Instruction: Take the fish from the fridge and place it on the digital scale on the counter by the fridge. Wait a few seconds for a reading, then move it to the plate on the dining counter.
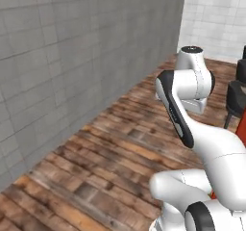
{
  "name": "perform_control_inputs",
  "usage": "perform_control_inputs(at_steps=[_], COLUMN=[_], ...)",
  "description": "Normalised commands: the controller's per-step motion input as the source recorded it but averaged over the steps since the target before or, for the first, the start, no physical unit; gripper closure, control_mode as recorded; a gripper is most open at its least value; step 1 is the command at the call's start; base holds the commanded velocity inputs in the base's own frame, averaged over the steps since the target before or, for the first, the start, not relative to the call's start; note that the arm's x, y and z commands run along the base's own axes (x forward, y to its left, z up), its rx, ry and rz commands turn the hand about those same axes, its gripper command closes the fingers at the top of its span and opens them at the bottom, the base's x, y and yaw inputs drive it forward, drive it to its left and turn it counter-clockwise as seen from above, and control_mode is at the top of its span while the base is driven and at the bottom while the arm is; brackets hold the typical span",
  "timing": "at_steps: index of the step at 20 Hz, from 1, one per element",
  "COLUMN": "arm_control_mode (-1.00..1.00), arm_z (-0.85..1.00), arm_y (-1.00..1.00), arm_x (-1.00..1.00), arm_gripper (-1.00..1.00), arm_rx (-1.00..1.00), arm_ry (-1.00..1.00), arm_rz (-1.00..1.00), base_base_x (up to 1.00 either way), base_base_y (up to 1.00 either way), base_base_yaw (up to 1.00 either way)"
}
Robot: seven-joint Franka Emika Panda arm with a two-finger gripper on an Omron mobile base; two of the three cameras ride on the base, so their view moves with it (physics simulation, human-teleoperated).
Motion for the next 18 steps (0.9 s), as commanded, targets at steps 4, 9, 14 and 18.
perform_control_inputs(at_steps=[4,9,14,18], arm_control_mode=[1.0,1.0,1.0,1.0], arm_z=[0.0,0.0,0.0,0.0], arm_y=[0.0,0.0,0.0,0.0], arm_x=[0.0,0.0,0.0,0.0], arm_gripper=[1.0,1.0,1.0,1.0], arm_rx=[0.0,0.0,0.0,0.0], arm_ry=[0.0,0.0,0.0,0.0], arm_rz=[0.0,0.0,0.0,0.0], base_base_x=[1.0,1.0,1.0,1.0], base_base_y=[0.15,0.16,0.37,0.52], base_base_yaw=[-0.38,-0.39,-0.4,-0.39])
